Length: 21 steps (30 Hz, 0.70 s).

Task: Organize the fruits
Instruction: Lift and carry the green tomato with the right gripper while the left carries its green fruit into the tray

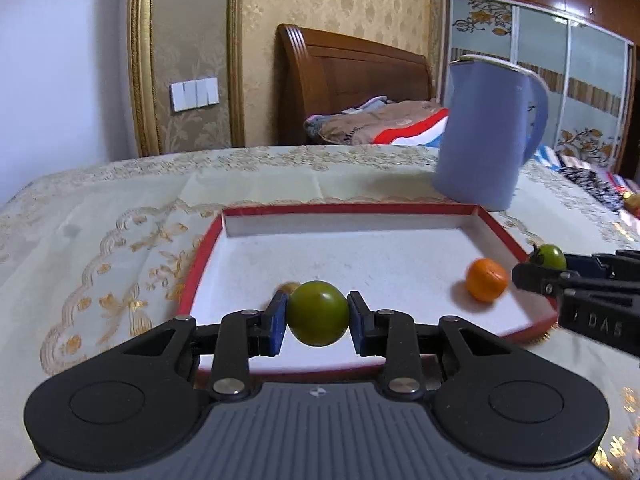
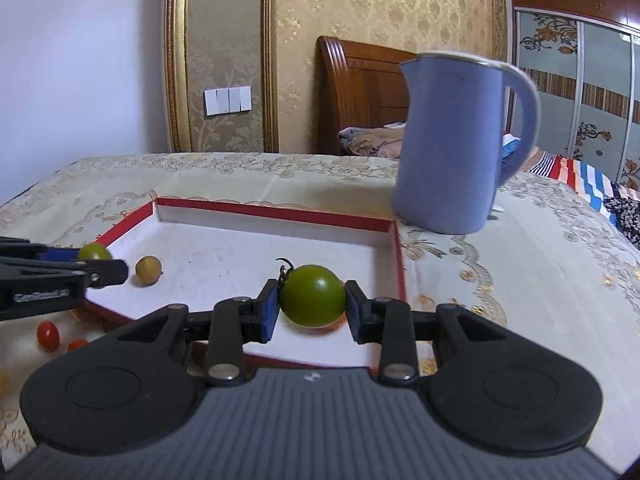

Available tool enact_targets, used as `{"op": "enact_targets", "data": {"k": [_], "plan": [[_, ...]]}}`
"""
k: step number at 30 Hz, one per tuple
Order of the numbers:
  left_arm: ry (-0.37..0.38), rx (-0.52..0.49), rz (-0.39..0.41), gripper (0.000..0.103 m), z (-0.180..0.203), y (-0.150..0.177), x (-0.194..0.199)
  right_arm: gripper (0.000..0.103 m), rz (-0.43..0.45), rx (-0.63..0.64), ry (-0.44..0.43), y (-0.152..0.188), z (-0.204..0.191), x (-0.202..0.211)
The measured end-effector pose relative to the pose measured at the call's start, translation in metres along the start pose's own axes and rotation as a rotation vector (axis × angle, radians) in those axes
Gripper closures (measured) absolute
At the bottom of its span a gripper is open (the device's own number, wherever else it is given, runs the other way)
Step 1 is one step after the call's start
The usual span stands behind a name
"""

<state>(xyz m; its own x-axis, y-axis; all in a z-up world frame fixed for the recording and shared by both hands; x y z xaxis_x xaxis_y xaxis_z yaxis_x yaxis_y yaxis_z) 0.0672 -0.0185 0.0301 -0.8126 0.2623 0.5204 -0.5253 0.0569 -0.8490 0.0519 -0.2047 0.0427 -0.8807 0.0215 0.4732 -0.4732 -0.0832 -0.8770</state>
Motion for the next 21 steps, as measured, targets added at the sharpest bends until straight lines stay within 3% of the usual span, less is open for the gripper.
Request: {"op": "enact_targets", "data": {"k": [7, 21], "plan": [[-0.035, 0.017, 0.013, 0.072, -0.007, -0.018, -0.027, 0.071, -0.057, -0.011, -0.006, -0.007, -0.013, -0.039], [-0.097, 0.029, -0.035, 0.072, -0.024, -0.02, -0.067, 0.071, -0.119, -0.02, 0.043, -0.017, -0.027, -0.091]]}}
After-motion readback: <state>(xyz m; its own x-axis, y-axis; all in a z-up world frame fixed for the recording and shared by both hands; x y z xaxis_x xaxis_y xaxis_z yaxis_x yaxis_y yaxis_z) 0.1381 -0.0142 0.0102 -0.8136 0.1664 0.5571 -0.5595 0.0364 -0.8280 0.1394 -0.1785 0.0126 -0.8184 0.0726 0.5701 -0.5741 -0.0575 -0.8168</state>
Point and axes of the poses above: each gripper's, at about its wrist camera, not at the fingertips, and x roughly against the way its jaws point, z to its right, y to its underside, the point moved 1 cm from there along -x, roughly the way its jaws point, and after that the axes turned 10 degrees about y, right-handed, at the moved point
